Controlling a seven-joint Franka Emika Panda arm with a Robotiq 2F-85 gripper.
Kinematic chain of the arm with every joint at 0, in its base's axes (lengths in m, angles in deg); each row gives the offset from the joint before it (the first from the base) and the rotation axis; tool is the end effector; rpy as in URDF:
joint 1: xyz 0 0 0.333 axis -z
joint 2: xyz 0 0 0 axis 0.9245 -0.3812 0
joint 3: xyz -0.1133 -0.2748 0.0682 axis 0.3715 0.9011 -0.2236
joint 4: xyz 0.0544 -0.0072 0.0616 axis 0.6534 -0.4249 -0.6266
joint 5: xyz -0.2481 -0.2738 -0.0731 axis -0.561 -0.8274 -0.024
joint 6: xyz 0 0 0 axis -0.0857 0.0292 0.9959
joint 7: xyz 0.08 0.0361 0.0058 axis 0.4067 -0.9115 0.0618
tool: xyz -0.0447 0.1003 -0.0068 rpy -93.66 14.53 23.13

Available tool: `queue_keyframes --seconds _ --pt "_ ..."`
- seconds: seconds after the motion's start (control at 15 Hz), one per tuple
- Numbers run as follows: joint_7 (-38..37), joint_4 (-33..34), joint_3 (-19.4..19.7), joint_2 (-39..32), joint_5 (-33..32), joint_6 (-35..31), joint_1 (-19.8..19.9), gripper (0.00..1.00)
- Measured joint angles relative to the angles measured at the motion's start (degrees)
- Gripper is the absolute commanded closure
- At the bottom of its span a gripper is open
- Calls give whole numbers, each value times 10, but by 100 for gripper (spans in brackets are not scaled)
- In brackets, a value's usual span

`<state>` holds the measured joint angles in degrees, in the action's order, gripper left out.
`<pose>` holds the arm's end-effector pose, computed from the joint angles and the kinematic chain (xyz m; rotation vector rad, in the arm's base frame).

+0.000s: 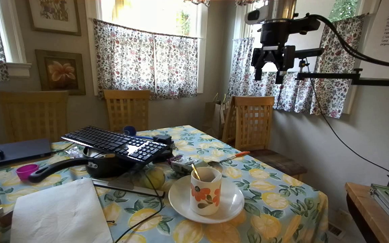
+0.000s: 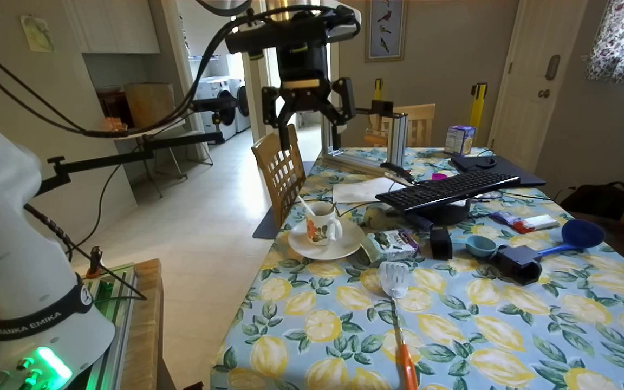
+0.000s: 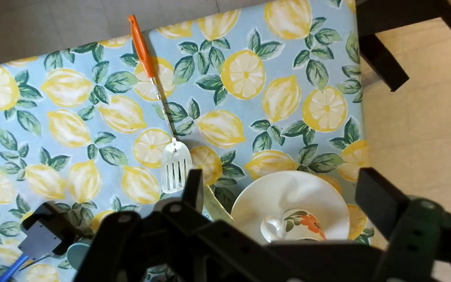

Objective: Use the spatula to pick up the packet and put it on the plate

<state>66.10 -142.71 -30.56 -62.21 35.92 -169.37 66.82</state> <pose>0.4596 -0.0874 0.4960 2.8087 1.1037 -0.0551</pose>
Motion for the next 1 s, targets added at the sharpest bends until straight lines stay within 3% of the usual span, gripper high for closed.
queue_keyframes --seconds 0.33,0.67,1.0 --pt "17 -1 3 -6 -1 -8 8 0" --pt "206 -2 39 -74 -2 -89 38 0" --pt "397 18 64 -178 -7 -181 99 0"
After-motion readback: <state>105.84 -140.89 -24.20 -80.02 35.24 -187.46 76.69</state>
